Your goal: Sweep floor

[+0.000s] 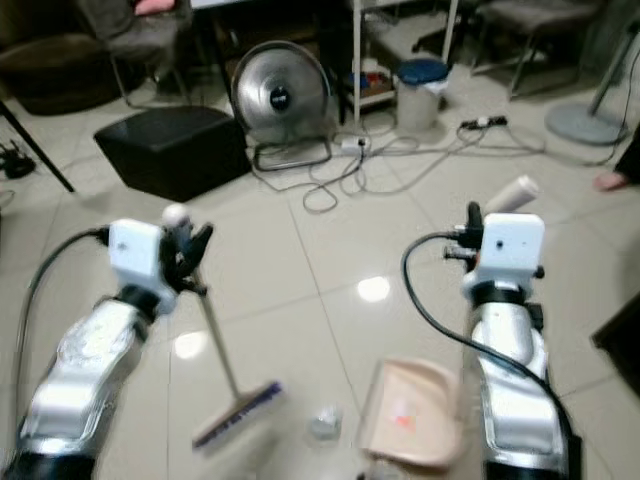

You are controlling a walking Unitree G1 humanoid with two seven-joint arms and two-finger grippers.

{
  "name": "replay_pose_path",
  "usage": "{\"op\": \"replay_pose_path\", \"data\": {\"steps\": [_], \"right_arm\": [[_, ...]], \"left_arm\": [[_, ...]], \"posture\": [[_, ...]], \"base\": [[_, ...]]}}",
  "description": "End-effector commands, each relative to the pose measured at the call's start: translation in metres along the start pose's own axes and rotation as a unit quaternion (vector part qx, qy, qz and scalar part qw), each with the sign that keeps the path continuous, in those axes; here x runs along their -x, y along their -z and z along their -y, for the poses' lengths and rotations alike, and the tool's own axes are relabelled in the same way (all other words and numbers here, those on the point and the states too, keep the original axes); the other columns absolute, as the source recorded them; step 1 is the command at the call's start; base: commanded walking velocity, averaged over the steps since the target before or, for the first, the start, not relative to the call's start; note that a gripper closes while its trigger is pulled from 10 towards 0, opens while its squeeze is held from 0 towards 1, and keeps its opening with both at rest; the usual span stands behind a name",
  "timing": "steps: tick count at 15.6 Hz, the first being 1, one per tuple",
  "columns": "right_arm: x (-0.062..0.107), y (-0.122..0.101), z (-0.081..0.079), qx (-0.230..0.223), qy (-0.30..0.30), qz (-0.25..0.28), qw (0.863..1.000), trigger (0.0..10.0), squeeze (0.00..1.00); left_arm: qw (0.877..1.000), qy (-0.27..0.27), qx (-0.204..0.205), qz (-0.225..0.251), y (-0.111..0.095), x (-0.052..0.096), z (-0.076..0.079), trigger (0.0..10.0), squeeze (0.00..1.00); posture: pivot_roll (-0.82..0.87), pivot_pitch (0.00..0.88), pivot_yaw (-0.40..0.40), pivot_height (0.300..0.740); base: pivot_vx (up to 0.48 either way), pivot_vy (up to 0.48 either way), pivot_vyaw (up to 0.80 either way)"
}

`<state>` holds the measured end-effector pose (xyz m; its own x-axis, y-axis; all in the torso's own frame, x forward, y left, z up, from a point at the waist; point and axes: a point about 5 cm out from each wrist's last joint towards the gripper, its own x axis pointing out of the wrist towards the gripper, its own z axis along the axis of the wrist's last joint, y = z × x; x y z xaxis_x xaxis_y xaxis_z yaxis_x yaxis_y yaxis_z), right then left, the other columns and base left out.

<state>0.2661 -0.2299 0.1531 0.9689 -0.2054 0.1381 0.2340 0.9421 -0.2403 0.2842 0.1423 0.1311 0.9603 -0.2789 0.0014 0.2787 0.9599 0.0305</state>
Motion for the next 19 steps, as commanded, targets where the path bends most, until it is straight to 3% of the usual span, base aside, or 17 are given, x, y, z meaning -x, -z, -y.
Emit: {"op": "replay_pose_path", "data": {"steps": [1, 4, 8, 11, 13, 15, 19], "right_arm": [[-0.006, -0.006, -0.006, 0.024, -0.018, 0.037, 0.999, 10.0, 0.00], [-0.016, 0.000, -0.005, 0.037, -0.016, 0.055, 0.998, 10.0, 0.00], [-0.024, 0.015, -0.012, 0.055, -0.045, 0.082, 0.994, 10.0, 0.00], [-0.031, 0.023, -0.033, 0.058, -0.080, 0.090, 0.991, 10.0, 0.00], [-0.031, 0.021, -0.046, 0.046, -0.090, 0.106, 0.989, 10.0, 0.00], [-0.034, 0.016, -0.068, 0.030, -0.115, 0.133, 0.984, 10.0, 0.00], [-0.029, 0.014, -0.102, 0.005, -0.149, 0.149, 0.978, 10.0, 0.00]], "left_arm": [[0.999, -0.033, -0.007, 0.010, 0.000, -0.005, -0.012, 10.0, 0.00], [0.996, -0.072, 0.030, 0.043, 0.005, -0.013, -0.021, 10.0, 0.00], [0.989, -0.116, 0.034, 0.085, 0.007, -0.030, -0.027, 10.0, 0.00], [0.988, -0.128, 0.024, 0.086, 0.013, -0.039, -0.028, 10.0, 0.00], [0.986, -0.137, 0.020, 0.088, 0.017, -0.039, -0.026, 10.0, 0.00], [0.986, -0.141, 0.021, 0.086, 0.023, -0.045, -0.019, 10.0, 0.00], [0.984, -0.155, 0.050, 0.075, 0.030, -0.052, -0.006, 10.0, 0.00]], "posture": [[0.08, 0.149, 0.119, 0.740], [0.08, 0.213, 0.140, 0.740], [0.10, 0.266, 0.150, 0.740], [0.12, 0.301, 0.157, 0.740], [0.12, 0.269, 0.157, 0.740], [0.13, 0.275, 0.158, 0.740], [0.14, 0.285, 0.164, 0.740]], "base": [[0.000, 0.000, 0.00], [0.000, 0.000, 0.00], [0.000, 0.000, 0.00], [0.000, 0.000, 0.00], [0.000, 0.000, 0.00], [0.000, 0.000, 0.00], [0.000, 0.000, 0.00]]}}
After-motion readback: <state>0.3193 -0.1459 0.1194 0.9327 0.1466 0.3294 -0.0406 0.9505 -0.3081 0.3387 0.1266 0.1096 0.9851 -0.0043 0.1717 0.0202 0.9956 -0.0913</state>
